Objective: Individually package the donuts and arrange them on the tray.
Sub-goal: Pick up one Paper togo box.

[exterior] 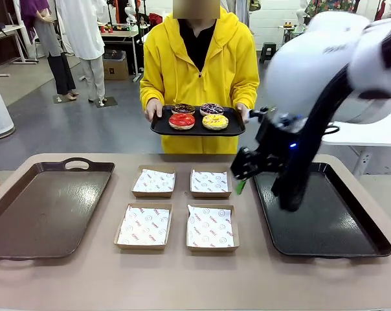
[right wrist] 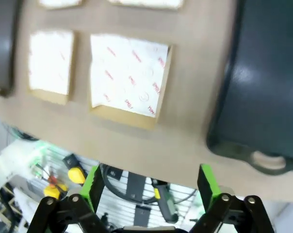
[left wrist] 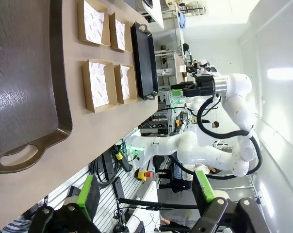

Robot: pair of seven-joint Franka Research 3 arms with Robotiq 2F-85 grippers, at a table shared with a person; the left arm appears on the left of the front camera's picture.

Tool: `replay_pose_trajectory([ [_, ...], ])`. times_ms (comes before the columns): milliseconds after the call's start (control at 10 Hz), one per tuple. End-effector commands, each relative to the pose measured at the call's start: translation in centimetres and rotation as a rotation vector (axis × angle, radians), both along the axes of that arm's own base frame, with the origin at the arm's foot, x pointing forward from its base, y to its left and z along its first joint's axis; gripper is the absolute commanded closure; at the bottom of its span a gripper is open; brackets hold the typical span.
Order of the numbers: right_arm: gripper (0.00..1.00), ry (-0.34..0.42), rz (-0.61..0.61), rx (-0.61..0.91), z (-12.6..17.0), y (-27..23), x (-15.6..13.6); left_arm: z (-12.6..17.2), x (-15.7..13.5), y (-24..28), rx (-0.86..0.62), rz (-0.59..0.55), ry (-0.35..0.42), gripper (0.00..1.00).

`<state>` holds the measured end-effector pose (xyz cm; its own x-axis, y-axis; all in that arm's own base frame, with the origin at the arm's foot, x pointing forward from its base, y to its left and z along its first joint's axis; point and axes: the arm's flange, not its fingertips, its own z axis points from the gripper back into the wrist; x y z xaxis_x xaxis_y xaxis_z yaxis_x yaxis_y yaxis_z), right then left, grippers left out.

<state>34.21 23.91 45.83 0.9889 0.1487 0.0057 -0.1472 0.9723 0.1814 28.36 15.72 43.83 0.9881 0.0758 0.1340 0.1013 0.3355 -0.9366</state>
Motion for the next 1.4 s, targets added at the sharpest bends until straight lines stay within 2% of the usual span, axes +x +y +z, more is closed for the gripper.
replay_pose_trajectory([
  [0,0.0,0.011,-0.13,-0.112,-2.4,4.4,1.8,0.0,-0.2,0.1,-0.012,0.006,-0.006,0.0],
  [100,0.0,0.026,-0.168,-0.126,-4.4,5.2,2.4,0.0,-0.2,0.1,-0.012,0.006,-0.006,0.0],
  [200,0.0,-0.003,-0.162,-0.132,-6.1,5.4,2.9,0.0,-0.2,0.1,-0.012,0.006,-0.006,0.0],
  [400,0.0,-0.011,-0.103,-0.128,-9.1,5.0,4.0,0.0,-0.2,0.1,-0.012,0.006,-0.006,0.0],
  [700,0.0,0.004,-0.08,-0.108,-11.6,4.2,4.6,0.0,-0.2,0.1,-0.012,0.006,-0.006,0.0],
  [1200,0.0,0.026,-0.047,-0.104,-13.3,3.7,5.0,0.0,-0.2,0.1,-0.012,0.006,-0.006,0.0],
  [1300,0.47,0.037,-0.038,-0.095,-13.5,3.5,5.1,0.0,-0.2,0.1,-0.012,0.006,-0.006,0.0],
])
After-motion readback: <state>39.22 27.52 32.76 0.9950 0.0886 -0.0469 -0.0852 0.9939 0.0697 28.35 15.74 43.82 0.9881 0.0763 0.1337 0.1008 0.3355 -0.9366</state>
